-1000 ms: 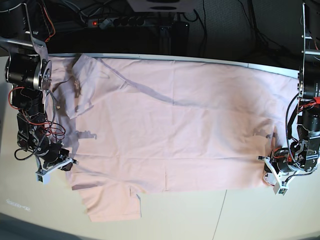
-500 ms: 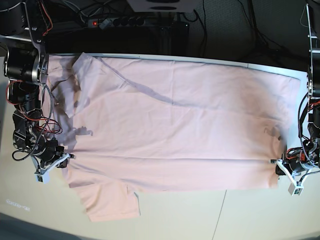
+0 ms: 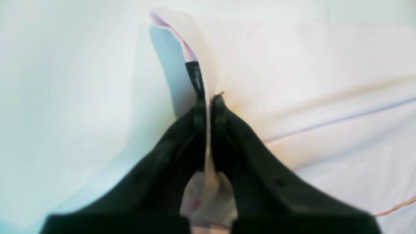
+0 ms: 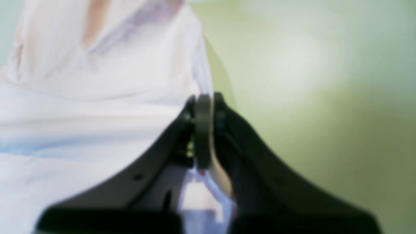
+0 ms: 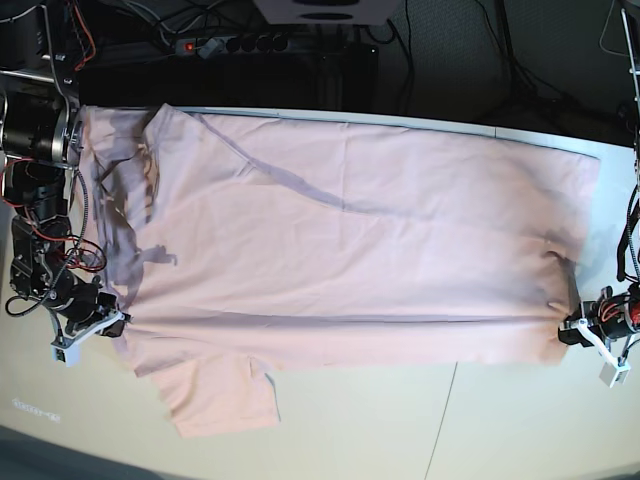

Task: Fold the T-shirt properly
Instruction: 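Fold the grasped shirt edge over the body with both grippers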

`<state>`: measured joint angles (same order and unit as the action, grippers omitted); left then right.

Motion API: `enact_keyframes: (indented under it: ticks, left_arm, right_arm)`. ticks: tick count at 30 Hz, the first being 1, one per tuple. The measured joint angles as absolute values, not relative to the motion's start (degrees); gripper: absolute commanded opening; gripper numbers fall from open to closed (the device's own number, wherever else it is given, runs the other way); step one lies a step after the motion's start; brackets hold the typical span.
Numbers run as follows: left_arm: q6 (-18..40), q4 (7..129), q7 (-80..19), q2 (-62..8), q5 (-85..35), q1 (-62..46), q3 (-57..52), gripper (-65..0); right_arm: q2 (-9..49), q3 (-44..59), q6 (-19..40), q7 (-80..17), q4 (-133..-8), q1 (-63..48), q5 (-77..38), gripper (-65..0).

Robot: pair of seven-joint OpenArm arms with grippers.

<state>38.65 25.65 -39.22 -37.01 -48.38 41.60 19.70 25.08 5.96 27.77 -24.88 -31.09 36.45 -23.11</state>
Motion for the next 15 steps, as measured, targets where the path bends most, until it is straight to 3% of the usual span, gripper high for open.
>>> enact_keyframes:
  ticks: [5, 15]
  left_arm:
    - [38.65, 28.14, -43.86, -38.81, -52.56, 38.52, 19.7, -65.0]
    - [38.65, 48.66, -44.6, -44.01, -55.31, 26.63, 19.88, -65.0]
  right_arm:
    - [25.41, 5.91, 28.01, -27.0, -35.0, 33.74, -27.03, -65.0]
    - [25.67, 7.18, 28.53, -27.27, -58.76, 16.47, -27.99, -65.0]
